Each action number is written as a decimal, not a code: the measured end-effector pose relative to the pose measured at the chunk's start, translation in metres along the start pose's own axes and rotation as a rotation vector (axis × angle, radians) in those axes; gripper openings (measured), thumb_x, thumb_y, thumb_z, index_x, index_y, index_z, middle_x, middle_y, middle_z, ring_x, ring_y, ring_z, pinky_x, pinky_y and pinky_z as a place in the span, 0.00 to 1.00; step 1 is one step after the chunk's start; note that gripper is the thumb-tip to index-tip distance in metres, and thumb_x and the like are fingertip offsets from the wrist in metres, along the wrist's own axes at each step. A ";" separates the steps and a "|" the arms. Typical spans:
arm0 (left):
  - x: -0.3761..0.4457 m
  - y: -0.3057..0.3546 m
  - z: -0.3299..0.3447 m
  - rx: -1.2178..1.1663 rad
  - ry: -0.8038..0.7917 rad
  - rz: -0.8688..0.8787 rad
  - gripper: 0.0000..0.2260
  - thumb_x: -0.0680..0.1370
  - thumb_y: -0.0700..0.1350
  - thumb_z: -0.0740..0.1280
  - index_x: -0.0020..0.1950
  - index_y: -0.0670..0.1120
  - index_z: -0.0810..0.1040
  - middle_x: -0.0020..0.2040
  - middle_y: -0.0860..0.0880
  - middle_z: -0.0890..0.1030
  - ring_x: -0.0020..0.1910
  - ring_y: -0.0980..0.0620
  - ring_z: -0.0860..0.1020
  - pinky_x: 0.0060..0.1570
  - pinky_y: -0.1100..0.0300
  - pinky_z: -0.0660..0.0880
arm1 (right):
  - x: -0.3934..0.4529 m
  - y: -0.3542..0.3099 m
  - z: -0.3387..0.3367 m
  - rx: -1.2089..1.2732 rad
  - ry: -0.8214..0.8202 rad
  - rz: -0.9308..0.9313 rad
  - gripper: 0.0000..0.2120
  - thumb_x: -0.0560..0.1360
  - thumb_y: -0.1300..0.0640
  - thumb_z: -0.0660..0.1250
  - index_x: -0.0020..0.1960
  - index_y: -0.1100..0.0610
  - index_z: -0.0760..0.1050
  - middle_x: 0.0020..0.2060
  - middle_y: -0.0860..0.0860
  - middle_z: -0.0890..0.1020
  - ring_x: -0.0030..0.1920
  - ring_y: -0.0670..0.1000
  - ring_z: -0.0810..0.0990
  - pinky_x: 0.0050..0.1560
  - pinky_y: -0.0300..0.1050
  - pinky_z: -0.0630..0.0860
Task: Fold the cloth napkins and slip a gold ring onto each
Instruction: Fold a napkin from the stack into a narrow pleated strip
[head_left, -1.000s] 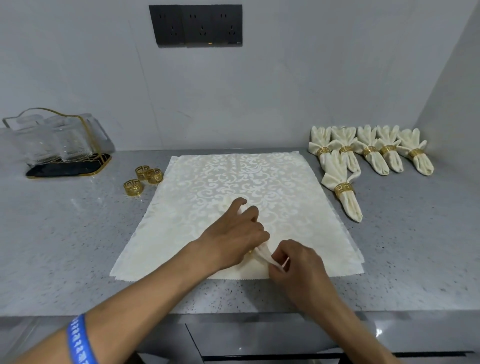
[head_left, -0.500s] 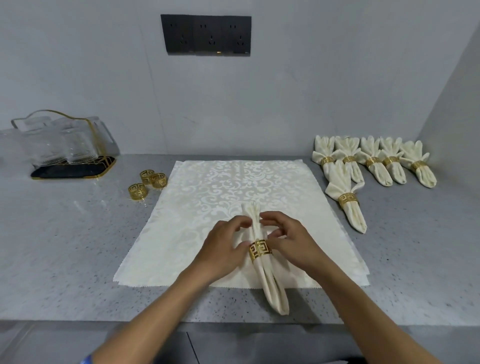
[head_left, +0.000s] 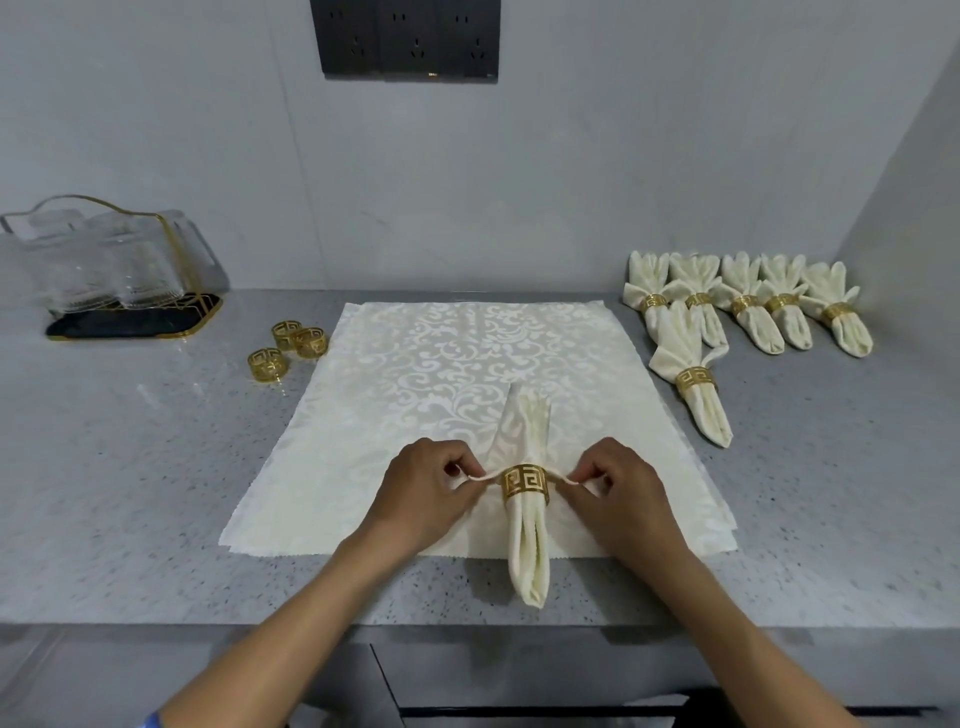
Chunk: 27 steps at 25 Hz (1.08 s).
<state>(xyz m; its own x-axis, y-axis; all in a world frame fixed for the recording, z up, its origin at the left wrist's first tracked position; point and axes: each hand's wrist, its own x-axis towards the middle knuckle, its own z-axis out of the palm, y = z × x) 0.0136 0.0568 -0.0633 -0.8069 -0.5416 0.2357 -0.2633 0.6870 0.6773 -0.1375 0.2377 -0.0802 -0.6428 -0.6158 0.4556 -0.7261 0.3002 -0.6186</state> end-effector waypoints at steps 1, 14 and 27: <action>-0.002 -0.002 0.002 0.016 0.005 0.000 0.05 0.73 0.51 0.75 0.39 0.54 0.82 0.38 0.59 0.81 0.44 0.62 0.76 0.43 0.64 0.73 | -0.004 0.002 0.002 -0.095 -0.004 -0.055 0.12 0.68 0.59 0.78 0.36 0.51 0.74 0.35 0.43 0.76 0.36 0.45 0.72 0.38 0.39 0.68; 0.058 0.036 -0.014 0.313 -0.073 0.384 0.21 0.77 0.38 0.66 0.70 0.51 0.73 0.67 0.53 0.76 0.62 0.50 0.73 0.60 0.58 0.69 | 0.068 -0.022 -0.006 -0.237 -0.295 -0.021 0.22 0.78 0.58 0.64 0.71 0.48 0.70 0.63 0.46 0.79 0.60 0.52 0.77 0.60 0.46 0.73; -0.001 -0.014 -0.026 0.219 -0.124 0.324 0.11 0.70 0.51 0.75 0.47 0.54 0.76 0.46 0.58 0.75 0.43 0.60 0.74 0.41 0.60 0.73 | -0.005 -0.044 -0.018 -0.413 -0.060 0.228 0.22 0.74 0.29 0.59 0.43 0.49 0.74 0.34 0.44 0.79 0.34 0.48 0.77 0.35 0.44 0.72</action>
<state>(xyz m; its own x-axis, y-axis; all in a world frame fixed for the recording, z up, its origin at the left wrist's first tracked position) 0.0318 0.0344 -0.0546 -0.9205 -0.2274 0.3176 -0.0810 0.9065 0.4144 -0.1070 0.2403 -0.0437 -0.7904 -0.5383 0.2925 -0.6126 0.6895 -0.3865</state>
